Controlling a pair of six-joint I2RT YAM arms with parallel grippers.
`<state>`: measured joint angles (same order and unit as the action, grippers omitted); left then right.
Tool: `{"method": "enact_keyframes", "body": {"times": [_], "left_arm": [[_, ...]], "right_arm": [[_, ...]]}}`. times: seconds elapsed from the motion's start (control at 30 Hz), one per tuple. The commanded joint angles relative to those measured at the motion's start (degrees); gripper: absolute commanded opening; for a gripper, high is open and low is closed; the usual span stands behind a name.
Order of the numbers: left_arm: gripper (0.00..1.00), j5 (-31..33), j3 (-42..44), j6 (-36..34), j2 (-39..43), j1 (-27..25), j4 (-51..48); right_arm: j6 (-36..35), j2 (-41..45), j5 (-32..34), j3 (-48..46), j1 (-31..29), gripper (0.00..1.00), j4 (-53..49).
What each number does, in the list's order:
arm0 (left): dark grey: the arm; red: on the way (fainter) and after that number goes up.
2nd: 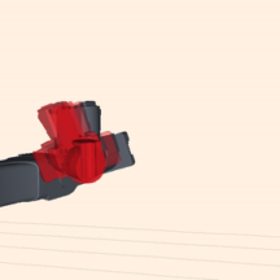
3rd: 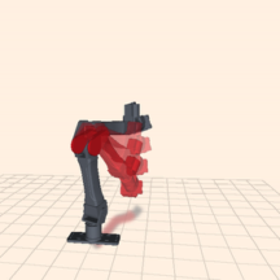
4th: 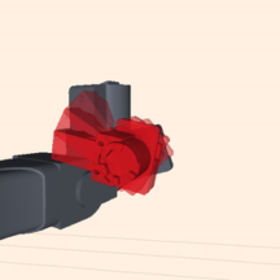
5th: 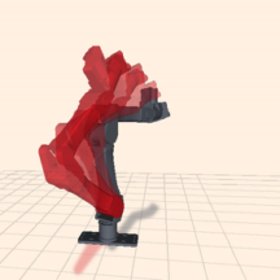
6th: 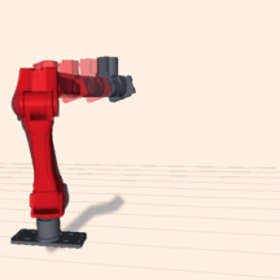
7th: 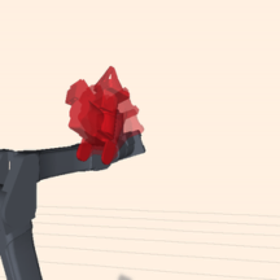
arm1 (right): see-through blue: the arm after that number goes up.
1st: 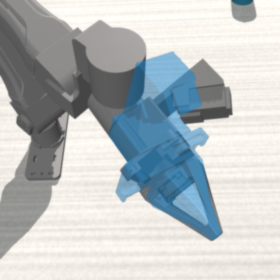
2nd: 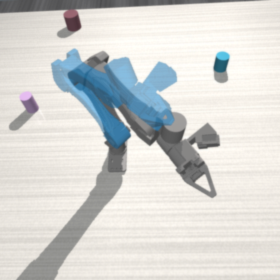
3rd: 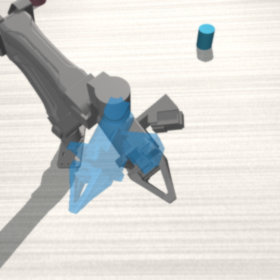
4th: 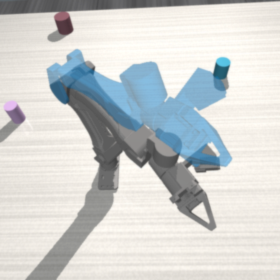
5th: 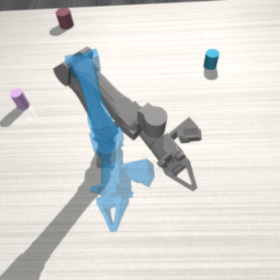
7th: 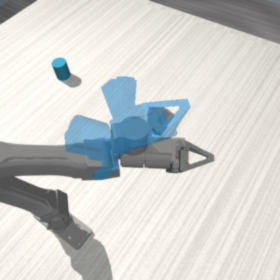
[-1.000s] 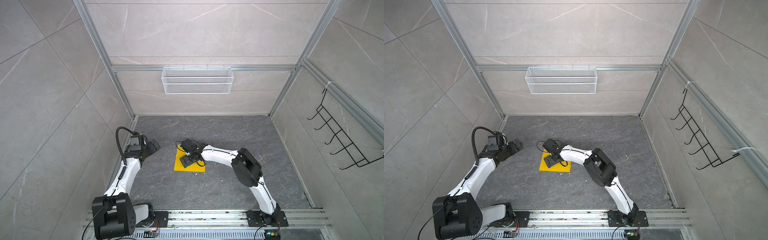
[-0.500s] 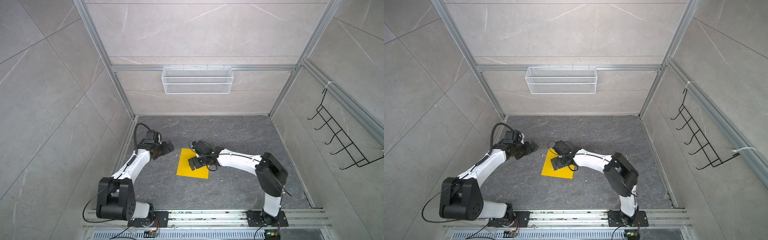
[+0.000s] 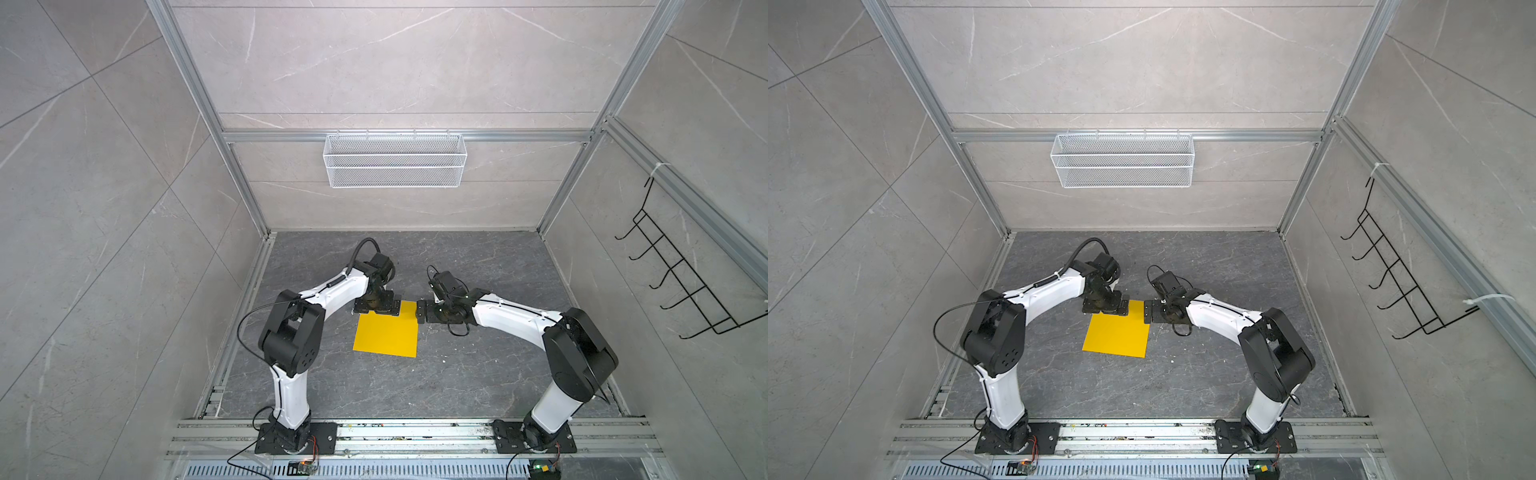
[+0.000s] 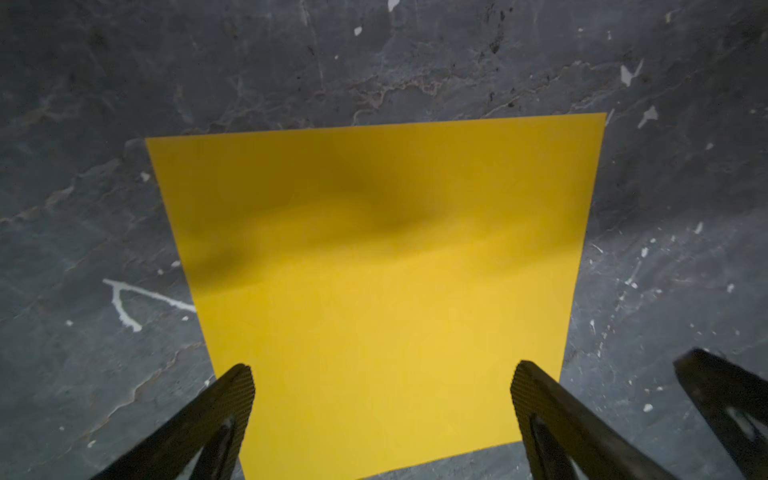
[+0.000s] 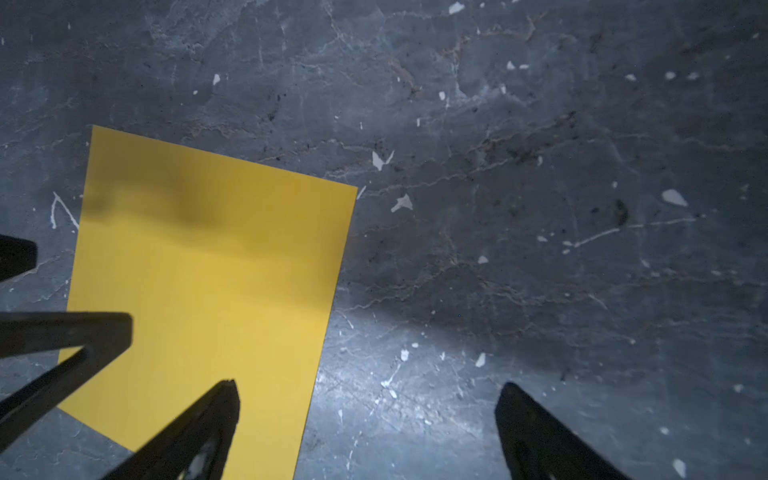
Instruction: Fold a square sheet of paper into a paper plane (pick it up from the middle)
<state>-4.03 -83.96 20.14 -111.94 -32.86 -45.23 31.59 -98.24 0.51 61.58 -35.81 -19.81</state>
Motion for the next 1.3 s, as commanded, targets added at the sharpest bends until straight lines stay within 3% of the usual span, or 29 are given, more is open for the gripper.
{"method": "enact_keyframes", "body": {"times": [0.0, 0.17, 0.4, 0.87, 1.27], "left_arm": [[1.0, 3.2, -5.7, 0.5, -3.6, -1.7, -7.1], [1.0, 7.3, -11.0, 2.8, -9.1, -4.6, -12.2], [1.0, 6.6, -11.8, 5.2, -12.1, -5.7, -11.6], [0.99, 5.3, -4.8, 7.9, -16.5, -5.6, -6.5], [0.89, 3.9, 1.4, 8.5, -18.3, -5.5, -2.3]], "right_arm": [[2.2, 1.0, -1.5, -0.9, 0.2, 0.99, 0.1], [3.2, 1.2, -0.9, -1.5, 0.9, 0.99, -0.3], [3.5, 1.4, -0.8, -1.6, 1.6, 0.99, -0.9], [4.1, 1.1, -0.6, -2.2, 1.7, 0.99, -1.2], [4.4, 1.0, -0.7, -2.3, 1.7, 0.99, -1.4]]}}
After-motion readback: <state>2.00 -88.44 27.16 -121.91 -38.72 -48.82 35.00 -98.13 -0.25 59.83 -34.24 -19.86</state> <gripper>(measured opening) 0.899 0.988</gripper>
